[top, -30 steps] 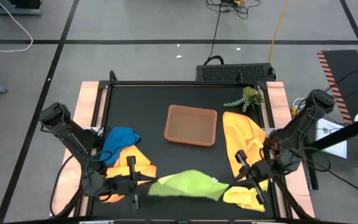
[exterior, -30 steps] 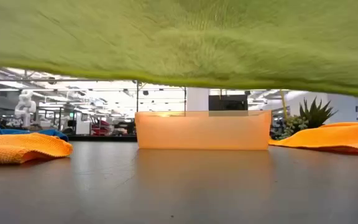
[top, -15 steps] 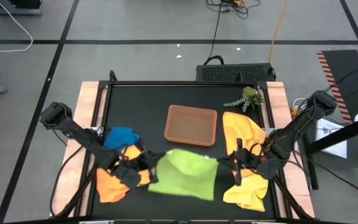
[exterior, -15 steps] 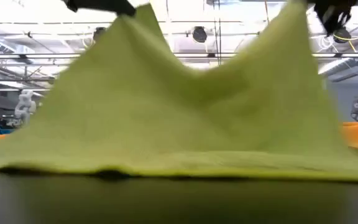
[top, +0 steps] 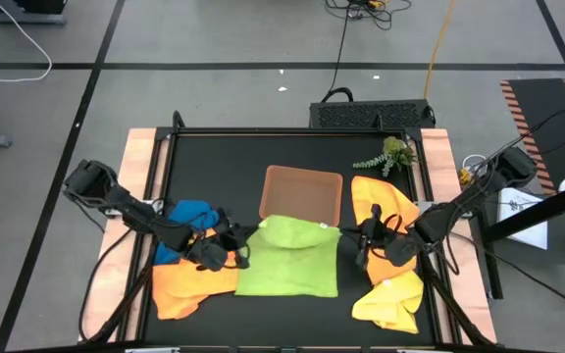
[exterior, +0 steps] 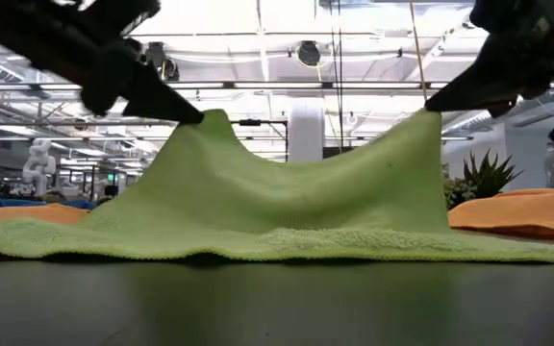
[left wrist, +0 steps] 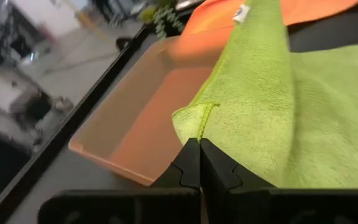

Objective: Fold microfiber towels
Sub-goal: Fold the green microfiber towel

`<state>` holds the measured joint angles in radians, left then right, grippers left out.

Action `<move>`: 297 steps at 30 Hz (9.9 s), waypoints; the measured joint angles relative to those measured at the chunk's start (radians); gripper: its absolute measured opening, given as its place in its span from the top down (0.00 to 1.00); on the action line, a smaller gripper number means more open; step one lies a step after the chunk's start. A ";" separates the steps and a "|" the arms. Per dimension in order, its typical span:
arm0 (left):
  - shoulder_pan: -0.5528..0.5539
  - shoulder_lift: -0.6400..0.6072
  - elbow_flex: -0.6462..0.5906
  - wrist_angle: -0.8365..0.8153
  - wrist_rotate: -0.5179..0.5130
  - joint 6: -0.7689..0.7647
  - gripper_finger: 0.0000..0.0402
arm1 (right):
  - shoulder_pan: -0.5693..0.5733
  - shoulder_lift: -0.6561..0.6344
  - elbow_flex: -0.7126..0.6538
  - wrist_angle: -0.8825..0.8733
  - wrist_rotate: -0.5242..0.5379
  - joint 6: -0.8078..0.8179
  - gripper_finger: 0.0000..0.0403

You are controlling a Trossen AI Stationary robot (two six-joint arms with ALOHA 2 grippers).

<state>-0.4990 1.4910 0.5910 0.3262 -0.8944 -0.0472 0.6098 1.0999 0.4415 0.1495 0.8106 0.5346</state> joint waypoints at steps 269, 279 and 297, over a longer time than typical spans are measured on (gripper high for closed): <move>0.236 0.290 0.320 0.202 0.753 0.123 0.38 | -0.193 0.341 -0.092 0.287 -0.655 0.396 0.64; 0.236 0.290 0.319 0.202 0.756 0.094 0.38 | -0.177 0.341 -0.092 0.249 -0.647 0.394 0.90; 0.237 0.321 0.318 0.227 0.841 0.037 0.38 | -0.193 0.343 -0.095 0.289 -0.663 0.366 0.88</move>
<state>-0.2623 1.8118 0.9092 0.5529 -0.0536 -0.0097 0.4164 1.4425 0.3470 0.4387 0.1478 0.9005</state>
